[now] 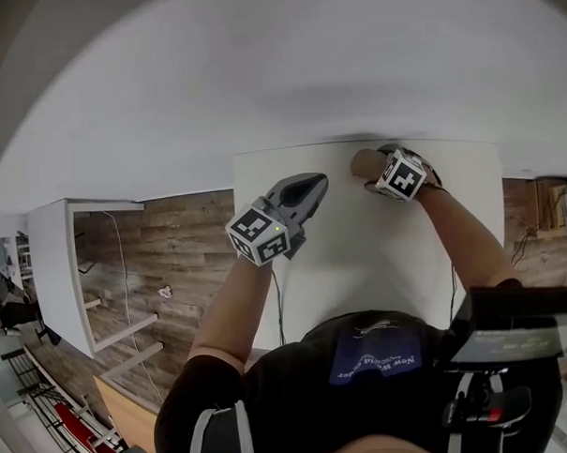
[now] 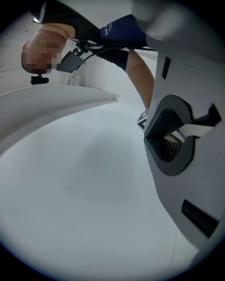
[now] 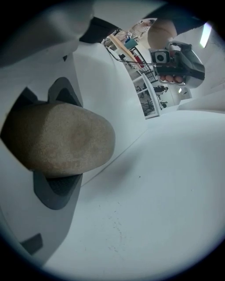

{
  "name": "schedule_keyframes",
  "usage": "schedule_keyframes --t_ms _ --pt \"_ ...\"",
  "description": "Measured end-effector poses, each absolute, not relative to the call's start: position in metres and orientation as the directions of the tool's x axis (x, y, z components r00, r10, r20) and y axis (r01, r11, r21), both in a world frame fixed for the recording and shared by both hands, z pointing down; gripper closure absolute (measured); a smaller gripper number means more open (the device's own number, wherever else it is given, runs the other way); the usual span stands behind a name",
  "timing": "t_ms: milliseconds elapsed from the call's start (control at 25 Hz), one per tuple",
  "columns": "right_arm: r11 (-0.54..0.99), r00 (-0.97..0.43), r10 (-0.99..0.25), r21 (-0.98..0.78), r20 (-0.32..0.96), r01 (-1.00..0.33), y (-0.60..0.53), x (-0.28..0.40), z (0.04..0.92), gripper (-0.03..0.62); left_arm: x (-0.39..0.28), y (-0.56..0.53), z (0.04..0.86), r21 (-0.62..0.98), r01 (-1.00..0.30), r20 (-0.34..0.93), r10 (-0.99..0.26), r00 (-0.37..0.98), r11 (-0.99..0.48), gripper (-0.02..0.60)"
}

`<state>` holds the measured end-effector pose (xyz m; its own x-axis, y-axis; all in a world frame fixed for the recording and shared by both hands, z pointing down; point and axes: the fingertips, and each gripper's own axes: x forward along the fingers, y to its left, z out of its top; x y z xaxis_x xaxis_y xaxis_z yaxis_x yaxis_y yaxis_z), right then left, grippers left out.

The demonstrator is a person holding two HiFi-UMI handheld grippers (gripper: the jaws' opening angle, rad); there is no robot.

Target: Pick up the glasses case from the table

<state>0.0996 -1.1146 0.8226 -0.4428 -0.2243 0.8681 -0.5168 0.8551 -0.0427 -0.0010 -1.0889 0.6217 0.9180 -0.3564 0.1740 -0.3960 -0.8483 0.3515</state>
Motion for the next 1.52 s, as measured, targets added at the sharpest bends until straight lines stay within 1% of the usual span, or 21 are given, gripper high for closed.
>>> schedule_keyframes --t_ms 480,1040,1320,1520 --pt "0.846 -0.486 -0.298 -0.009 0.822 -0.533 -1.093 0.098 0.74 0.189 -0.029 -1.063 0.572 0.308 -0.436 0.135 -0.415 0.9 -0.845 0.584" --pt "0.83 -0.527 -0.401 0.054 0.749 -0.555 -1.046 0.073 0.626 0.19 -0.078 -1.006 0.498 0.265 -0.48 0.082 -0.476 0.876 -0.837 0.584" --pt "0.784 -0.559 -0.477 0.042 0.678 -0.619 -1.025 0.055 0.57 0.191 -0.11 -0.981 0.466 0.254 -0.462 0.066 -0.461 0.885 -0.85 0.584" --pt "0.753 -0.574 -0.528 0.032 0.626 -0.657 -0.994 0.054 0.526 0.191 -0.114 -0.956 0.431 0.217 -0.441 0.055 -0.44 0.896 -0.871 0.584"
